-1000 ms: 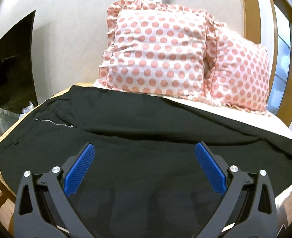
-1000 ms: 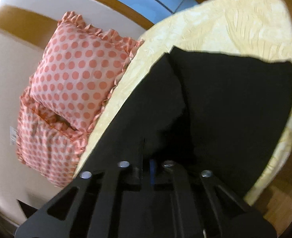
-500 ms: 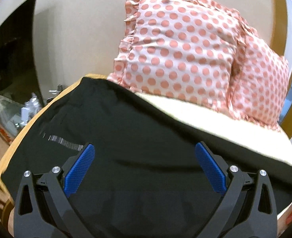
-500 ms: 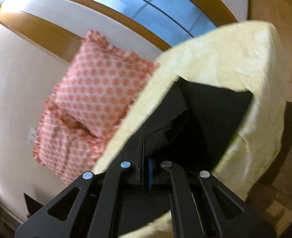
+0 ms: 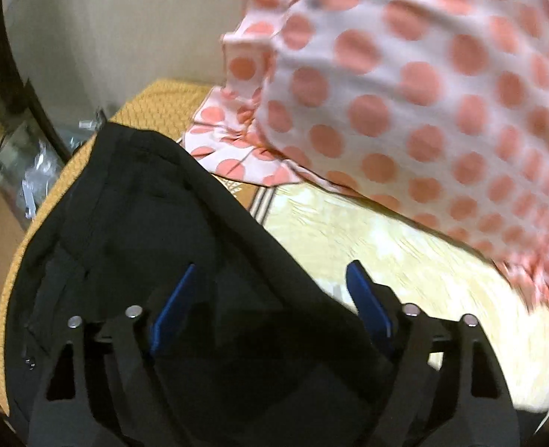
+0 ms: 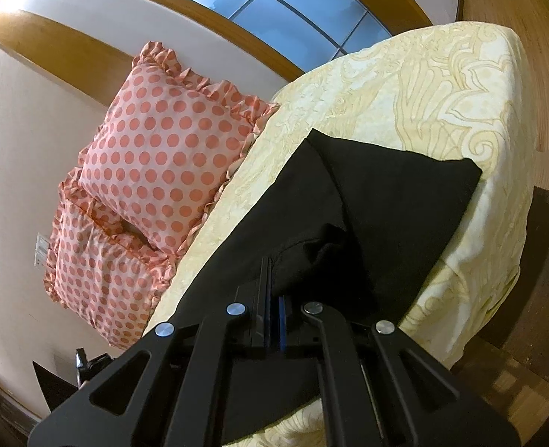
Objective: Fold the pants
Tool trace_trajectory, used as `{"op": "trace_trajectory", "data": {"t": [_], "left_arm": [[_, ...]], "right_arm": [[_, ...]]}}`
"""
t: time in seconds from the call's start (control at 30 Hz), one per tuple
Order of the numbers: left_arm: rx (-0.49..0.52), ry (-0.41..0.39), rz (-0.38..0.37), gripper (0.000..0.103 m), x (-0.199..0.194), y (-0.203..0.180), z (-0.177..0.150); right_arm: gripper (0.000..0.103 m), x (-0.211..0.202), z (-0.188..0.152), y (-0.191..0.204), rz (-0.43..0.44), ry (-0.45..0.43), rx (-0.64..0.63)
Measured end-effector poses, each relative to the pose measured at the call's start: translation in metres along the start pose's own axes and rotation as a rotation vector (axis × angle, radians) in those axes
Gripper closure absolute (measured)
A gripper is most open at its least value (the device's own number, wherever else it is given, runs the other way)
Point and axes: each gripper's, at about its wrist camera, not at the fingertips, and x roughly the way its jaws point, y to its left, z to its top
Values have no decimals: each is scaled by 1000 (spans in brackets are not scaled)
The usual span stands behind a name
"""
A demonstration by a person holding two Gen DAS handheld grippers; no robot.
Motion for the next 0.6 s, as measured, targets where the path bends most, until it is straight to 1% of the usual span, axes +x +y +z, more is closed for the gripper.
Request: {"op": "trace_trajectory", "data": {"t": [0.03,0.1,0.17,0.2,0.23,0.27,0.37,0.43,0.47,0.5,0.57,0.6], "left_arm": [[-15,13,2,32,5,3,2],[-64,45,-12,51,18,11,6],[-116,67,-60,84,25,19,6],[-141,59,-76,87,23,27,4],[-151,48,-93,91,20,31,2],[-156,41,-101,93,16,35,1],[-134,-1,-107,94,-13,46,-4],[-107,-51,-109,94,-46,52,-11],[-94,-75,-113,94,-62,54,-14],[-83,-109,-122,94,-86,58,-21],[-60,-168,-135,94,-125,62,-35],[-45,-208,-131,94,-149,66,-48]], "right_arm": [[100,0,1,1,-4,0,-6],[100,2,2,3,-8,0,-19],[100,5,6,6,-9,1,-33],[100,6,9,8,-8,2,-40],[100,9,13,12,-5,3,-52],[100,11,17,14,-2,4,-61],[100,27,41,28,8,11,-107],[100,40,64,45,17,8,-150],[100,47,78,58,15,-2,-191],[100,49,85,67,18,-12,-217],[100,45,104,94,54,-52,-274],[100,40,108,102,71,-69,-286]]}}
